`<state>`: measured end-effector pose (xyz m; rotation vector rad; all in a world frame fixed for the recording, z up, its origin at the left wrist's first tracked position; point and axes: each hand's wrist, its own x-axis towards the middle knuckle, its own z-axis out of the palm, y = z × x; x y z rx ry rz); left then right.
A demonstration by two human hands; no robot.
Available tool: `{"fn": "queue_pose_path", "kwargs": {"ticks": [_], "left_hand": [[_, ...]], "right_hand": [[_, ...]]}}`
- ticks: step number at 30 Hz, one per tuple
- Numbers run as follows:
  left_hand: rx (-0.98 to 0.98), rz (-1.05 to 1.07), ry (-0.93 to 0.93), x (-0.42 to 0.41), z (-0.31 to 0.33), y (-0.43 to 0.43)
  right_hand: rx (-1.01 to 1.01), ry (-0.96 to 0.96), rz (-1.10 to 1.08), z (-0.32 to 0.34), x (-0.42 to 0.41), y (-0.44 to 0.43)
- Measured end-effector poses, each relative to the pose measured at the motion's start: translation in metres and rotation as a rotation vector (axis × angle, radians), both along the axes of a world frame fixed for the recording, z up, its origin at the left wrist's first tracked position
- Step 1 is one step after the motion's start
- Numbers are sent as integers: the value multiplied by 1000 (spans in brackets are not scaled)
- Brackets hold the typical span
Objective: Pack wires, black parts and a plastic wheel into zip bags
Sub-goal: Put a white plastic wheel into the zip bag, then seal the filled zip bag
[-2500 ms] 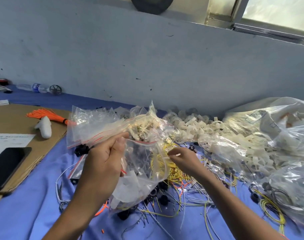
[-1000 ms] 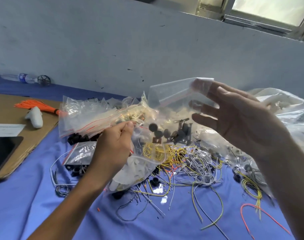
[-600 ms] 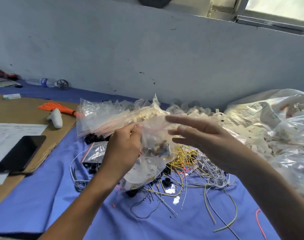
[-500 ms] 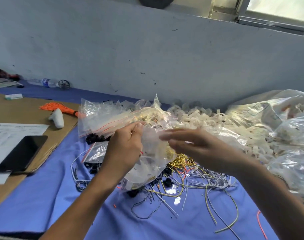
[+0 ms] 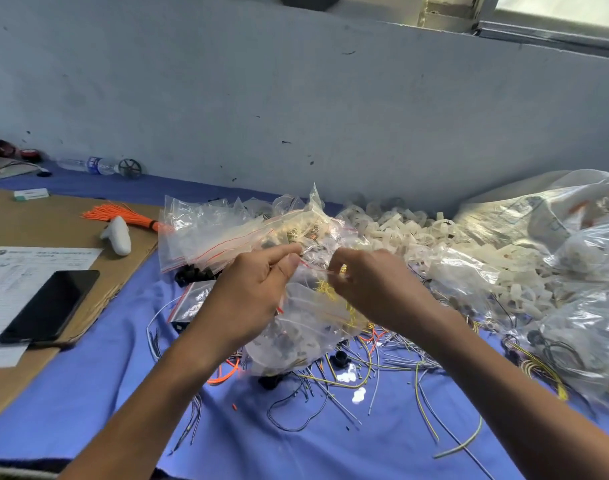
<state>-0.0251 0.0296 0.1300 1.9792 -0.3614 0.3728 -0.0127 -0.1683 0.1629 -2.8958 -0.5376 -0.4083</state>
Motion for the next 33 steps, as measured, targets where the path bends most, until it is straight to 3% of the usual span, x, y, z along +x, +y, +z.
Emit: {"fn": "queue_pose_path", "kwargs": {"ticks": [3, 6, 9, 13, 16, 20, 23, 28, 33], "left_hand": [[5, -127, 136, -5, 8, 14], [-15, -270, 268, -14, 22, 28], [-150, -297, 270, -21, 32, 38], [-471, -340, 296, -22, 25, 37], [-448, -306, 306, -32, -10, 15], [-388, -182, 268, -38, -52, -17], [-447, -140, 289, -35, -64, -31], [-536, -101, 254, -25, -64, -36], [-469, -87, 145, -20, -51, -45]], "right_hand": [[145, 75, -10, 9, 3, -4], [559, 269, 89, 25, -2, -10], [917, 361, 155, 42, -13, -16], [1207, 524, 131, 41, -18, -25], [1381, 632, 3, 20, -19, -35], [1501, 696, -165, -11, -21, -52], [1538, 696, -200, -17, -20, -68], [1489, 648, -157, -16, -24, -88], [1330, 598, -124, -15, -31, -104]]}}
